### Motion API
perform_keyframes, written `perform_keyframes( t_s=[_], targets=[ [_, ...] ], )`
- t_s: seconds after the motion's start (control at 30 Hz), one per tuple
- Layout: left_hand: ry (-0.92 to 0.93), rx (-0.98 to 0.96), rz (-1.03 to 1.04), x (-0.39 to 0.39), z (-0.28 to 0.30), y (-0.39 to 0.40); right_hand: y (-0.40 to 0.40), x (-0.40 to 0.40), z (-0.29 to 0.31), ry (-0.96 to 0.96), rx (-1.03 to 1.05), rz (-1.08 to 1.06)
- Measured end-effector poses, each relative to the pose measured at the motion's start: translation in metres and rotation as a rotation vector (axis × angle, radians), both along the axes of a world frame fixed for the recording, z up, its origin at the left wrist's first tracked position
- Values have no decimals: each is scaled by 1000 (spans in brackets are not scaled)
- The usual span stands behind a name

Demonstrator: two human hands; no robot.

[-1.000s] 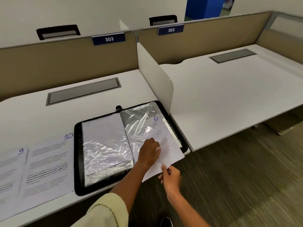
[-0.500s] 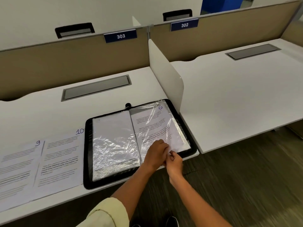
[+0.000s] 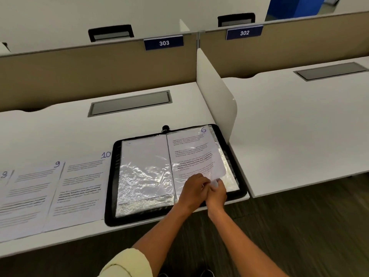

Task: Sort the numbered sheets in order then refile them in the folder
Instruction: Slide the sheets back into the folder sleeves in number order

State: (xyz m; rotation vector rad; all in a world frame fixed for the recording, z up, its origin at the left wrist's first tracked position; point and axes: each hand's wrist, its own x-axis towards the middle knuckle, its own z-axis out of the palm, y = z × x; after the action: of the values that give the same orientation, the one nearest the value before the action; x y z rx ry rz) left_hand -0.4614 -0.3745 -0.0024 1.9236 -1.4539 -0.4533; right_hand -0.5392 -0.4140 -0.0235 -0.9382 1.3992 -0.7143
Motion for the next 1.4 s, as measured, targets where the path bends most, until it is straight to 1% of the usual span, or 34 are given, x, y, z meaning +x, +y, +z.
perform_keyframes(
  t_s=[0.1,0.23,0.33,0.5,0.7,0.83,1.0,1.07,1.2,1.3,1.37,1.4],
  targets=[
    [5,-13,-7,0,2,0,-9,1,9,-15,25,-24],
    [26,-11,19,3,2,1,-12,1,8,28,-14,42],
    [52,1,44,6,0,3,-11,-4,9,31,-24,49],
    [213,37,175,9,4,8,-7,-23,16,61,-67,47],
    [418,16,327,15,9,17,0,-32,35,132,-321,146],
    [457,-40,375,19,22,21,11,-14,48,105,-443,220],
    [504,-145,417,30,42,30,39,13,66,-1,-593,396],
    [517,-187,457,39,48,41,51,22,67,-45,-612,506],
    [519,-267,567,57,59,73,76,38,68,-62,-642,747],
    [555,-279,672,76,59,100,94,52,63,-83,-684,915],
    [589,-237,739,89,60,116,103,62,55,-61,-683,1015],
    [572,-204,773,94,60,124,108,67,51,-36,-679,1064]
  ],
)
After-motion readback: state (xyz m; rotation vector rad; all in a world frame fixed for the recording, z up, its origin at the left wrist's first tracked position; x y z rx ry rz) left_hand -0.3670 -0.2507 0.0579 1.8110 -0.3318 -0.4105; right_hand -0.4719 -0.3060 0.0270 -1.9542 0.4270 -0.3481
